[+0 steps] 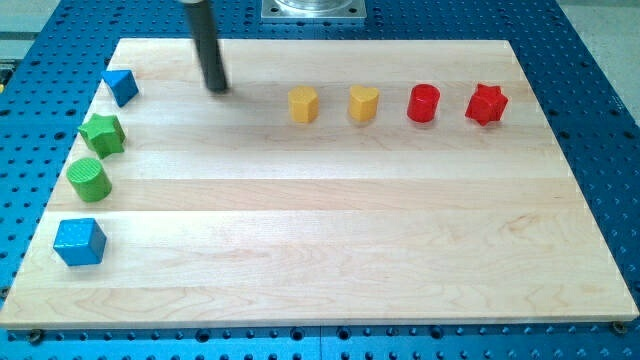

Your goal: Move the hexagon diagonally to the triangle

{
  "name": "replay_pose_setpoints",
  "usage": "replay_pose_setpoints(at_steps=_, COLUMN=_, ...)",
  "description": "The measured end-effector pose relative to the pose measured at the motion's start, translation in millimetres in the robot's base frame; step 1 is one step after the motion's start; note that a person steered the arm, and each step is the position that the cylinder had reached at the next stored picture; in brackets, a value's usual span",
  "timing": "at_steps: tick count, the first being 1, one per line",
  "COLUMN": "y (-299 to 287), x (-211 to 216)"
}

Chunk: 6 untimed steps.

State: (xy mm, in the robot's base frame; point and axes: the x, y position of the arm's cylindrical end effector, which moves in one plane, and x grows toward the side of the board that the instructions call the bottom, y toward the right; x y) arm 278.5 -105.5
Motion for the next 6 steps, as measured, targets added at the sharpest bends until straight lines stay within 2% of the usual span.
replay_pose_setpoints(at_steps=1, y=54, x=-17)
replay_pose_setpoints(at_steps=2, y=58, x=-2)
replay_pose_setpoints(at_steps=3, y=100, x=17)
replay_pose_setpoints(at_steps=5, y=61, x=83)
replay_pose_setpoints(at_steps=6, y=69, x=150)
